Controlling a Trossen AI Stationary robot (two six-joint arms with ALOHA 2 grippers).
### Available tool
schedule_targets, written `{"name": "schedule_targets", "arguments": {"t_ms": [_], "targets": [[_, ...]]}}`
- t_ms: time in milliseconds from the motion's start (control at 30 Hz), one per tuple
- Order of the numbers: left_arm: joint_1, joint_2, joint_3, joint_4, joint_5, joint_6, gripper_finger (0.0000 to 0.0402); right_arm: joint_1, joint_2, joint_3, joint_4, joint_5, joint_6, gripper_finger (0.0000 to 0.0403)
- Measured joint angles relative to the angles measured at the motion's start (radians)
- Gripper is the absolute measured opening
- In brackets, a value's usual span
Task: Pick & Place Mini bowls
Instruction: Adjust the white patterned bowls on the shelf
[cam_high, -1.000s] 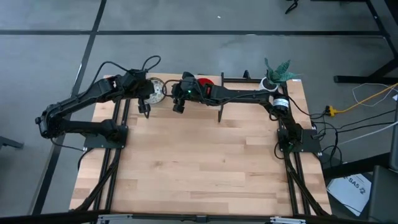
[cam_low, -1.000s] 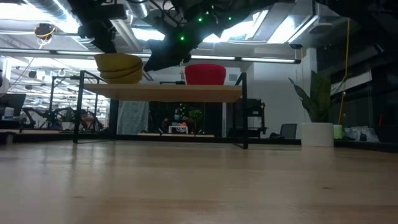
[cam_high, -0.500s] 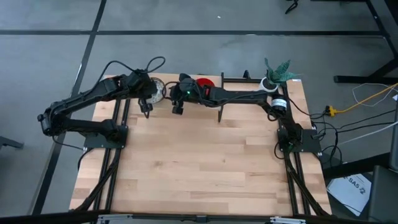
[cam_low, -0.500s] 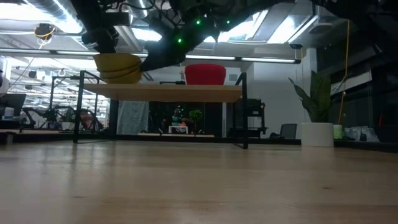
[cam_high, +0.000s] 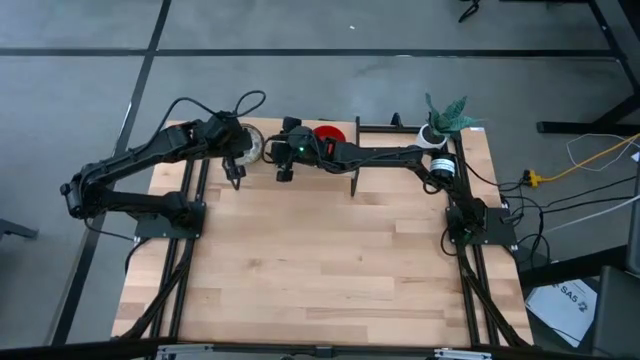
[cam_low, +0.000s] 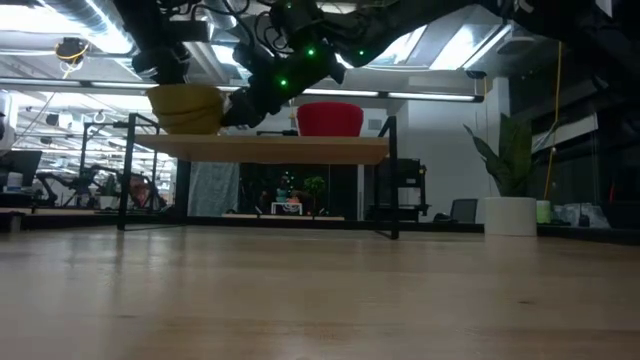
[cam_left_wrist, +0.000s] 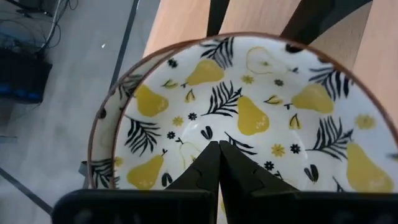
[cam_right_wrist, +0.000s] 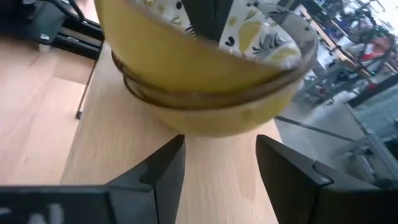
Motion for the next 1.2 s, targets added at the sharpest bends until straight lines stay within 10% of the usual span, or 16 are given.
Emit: {"name": "schedule_targets", "arguments": {"t_ms": [533,1200], "targets": [[0.001,0.107,0.0,0.118,0.011,0.021,0.0002,-0.005,0.0,0.0,0.03,-0.082,-0.114,0.0195],[0.046,0.111,0.0,0.164,0.09,0.033,0.0002,-0.011,0.0,-0.001,0.106,-0.141,0.118,0.0195]]}}
